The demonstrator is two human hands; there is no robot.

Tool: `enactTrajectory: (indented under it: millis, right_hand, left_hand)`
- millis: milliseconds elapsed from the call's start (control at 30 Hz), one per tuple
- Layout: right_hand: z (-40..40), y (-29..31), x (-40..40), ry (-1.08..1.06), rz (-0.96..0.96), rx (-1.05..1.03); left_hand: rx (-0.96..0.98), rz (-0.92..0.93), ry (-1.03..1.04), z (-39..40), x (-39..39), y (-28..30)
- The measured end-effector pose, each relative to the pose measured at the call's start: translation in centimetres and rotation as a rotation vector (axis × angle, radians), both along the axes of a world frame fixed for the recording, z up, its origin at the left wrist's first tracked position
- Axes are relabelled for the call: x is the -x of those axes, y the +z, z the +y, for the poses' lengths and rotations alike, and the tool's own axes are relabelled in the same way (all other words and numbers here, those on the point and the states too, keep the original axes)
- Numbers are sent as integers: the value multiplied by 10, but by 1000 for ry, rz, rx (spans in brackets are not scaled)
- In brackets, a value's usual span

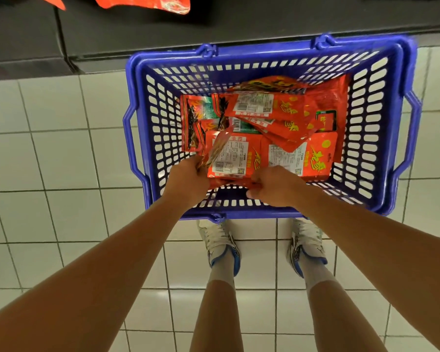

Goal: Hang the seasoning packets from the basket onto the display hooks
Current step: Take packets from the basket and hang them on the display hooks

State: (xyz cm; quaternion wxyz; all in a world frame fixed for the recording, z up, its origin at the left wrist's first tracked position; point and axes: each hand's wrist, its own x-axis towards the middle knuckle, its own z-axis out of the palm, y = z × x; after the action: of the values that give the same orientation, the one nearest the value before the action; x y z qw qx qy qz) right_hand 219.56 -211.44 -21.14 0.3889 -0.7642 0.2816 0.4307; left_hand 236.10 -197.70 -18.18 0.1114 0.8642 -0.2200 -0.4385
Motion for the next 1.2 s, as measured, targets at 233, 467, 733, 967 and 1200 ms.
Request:
enactTrajectory:
  millis: [233,467,733,967,1200]
  right_hand:
    - [10,-19,-2,5,-47,76]
    - [-24,29,13,-103,-261,-20]
    - [-59,87,-18,-535,-447,-56]
    - [-84,125,-20,-788,-465,-143]
    - [-114,168,6,-891,-510,-229]
  left_hand:
    - [-46,17,-45,14,5,-8]
    - [-37,88,-44,-2,4,13]
    - [107,448,134,-33,-5,64]
    - [172,445,324,-40,3,96]
    - [232,615,506,-45,10,151]
